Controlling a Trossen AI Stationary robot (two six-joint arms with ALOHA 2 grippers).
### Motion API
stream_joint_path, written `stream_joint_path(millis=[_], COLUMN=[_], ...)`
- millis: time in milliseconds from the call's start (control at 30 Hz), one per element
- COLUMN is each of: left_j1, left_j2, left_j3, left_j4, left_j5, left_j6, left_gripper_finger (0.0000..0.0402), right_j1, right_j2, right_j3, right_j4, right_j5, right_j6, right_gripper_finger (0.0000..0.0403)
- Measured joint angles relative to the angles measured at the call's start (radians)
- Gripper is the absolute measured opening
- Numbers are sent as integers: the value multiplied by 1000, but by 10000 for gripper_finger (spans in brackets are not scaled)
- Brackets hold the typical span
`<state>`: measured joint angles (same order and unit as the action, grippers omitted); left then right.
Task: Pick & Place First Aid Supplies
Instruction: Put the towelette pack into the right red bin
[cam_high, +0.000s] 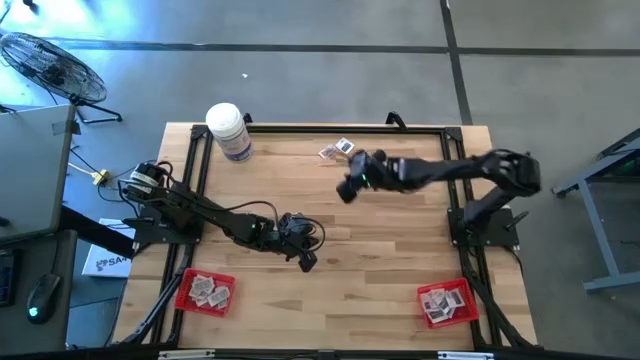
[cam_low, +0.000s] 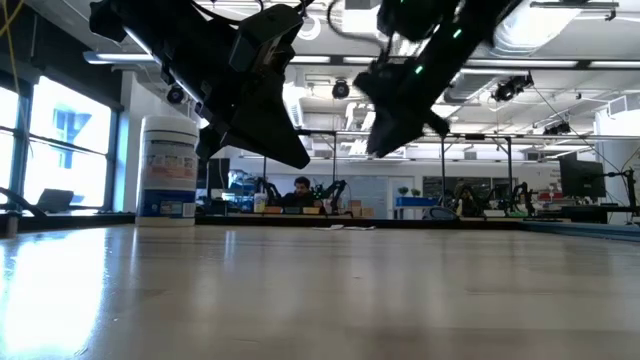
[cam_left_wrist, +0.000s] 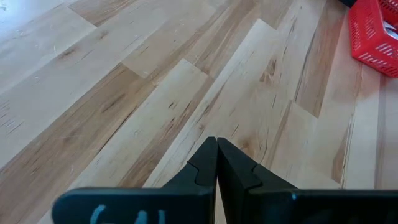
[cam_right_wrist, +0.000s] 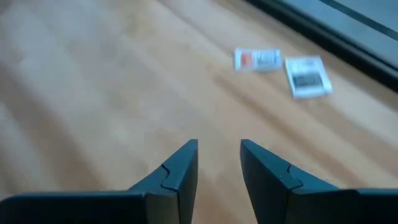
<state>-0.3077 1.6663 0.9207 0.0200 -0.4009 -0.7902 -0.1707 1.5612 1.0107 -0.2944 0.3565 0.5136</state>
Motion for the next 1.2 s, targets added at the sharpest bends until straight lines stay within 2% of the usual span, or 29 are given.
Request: stream_joint_path(millis=[100, 167, 300, 433, 700, 1000, 1200], left_j1=[0, 0, 0, 0, 0, 0, 0], left_j2=[0, 0, 0, 0, 0, 0, 0], left_j3=[0, 0, 0, 0, 0, 0, 0], left_j4=[0, 0, 0, 0, 0, 0, 0], left_j5=[0, 0, 0, 0, 0, 0, 0], left_j6=[0, 0, 0, 0, 0, 0, 0], left_gripper_finger=[1, 1, 1, 1, 1, 1, 1], right_j1=[-107, -169, -280, -348, -412, -435, -389], right_j2=[84, 151, 288, 398, 530, 549, 545], right_j3=[1, 23, 118, 246, 399, 403, 405], right_j4=[130, 155, 121, 43, -47, -193, -339], right_j5=[-73, -106, -167, -172, -209, -207, -239], right_j6=[-97, -127, -147, -202, -253, -227, -226], right_gripper_finger=[114, 114, 114, 114, 114, 114, 114])
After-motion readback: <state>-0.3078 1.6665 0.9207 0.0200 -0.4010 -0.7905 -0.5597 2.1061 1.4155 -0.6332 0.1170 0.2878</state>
